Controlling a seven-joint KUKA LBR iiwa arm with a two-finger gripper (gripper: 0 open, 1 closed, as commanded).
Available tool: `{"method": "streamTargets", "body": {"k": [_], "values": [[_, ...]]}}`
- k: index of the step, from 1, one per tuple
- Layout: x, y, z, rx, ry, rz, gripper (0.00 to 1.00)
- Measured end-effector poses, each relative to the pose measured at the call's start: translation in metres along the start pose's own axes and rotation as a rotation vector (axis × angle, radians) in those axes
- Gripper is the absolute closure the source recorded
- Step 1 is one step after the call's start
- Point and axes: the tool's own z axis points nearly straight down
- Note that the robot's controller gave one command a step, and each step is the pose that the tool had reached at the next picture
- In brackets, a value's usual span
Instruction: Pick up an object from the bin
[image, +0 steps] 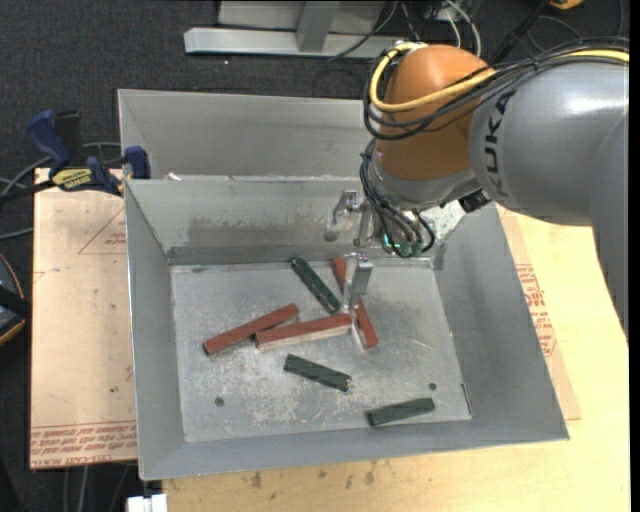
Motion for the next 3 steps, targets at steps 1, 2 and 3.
{"method": "streamTargets", "body": {"k": [1, 2, 3], "values": [[0.0402, 0.0062, 0.1158, -0.001, -0.002, 0.028, 1.0], [0.0406, 0.0064, 0.1157, -0.001, 0.0, 0.029, 0.0], [0.038, 0.0061, 0.1143, -0.002, -0.011, 0.03, 1.0]]}}
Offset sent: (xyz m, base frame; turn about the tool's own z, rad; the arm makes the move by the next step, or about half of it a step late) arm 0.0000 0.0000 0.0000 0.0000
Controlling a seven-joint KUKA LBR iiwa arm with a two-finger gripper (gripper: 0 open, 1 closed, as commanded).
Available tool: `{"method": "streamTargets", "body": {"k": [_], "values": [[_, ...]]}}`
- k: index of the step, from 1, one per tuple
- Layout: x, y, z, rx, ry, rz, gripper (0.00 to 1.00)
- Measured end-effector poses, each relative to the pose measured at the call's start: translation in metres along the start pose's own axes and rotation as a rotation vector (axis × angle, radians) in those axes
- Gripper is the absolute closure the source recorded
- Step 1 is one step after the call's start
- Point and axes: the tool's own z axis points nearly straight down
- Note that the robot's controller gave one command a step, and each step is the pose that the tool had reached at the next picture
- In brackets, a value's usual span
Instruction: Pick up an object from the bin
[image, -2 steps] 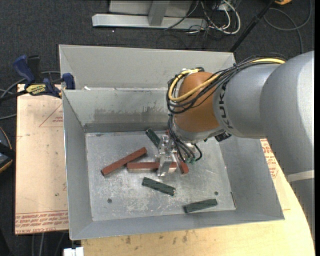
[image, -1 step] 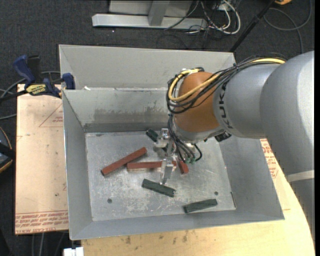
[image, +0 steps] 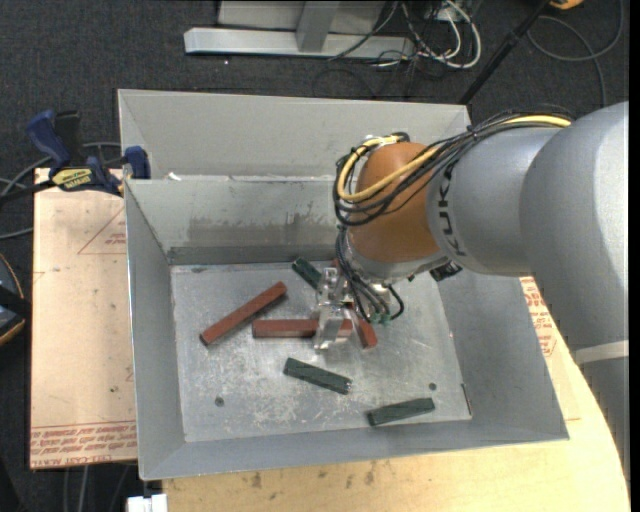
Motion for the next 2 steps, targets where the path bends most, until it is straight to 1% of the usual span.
{"method": "streamTargets", "body": {"k": [1, 2], "values": [[0.0, 0.0, 0.0, 0.0, 0.0, 0.0, 1.0], [0.002, 0.016, -0.13, 0.002, 0.01, -0.021, 1.0]]}}
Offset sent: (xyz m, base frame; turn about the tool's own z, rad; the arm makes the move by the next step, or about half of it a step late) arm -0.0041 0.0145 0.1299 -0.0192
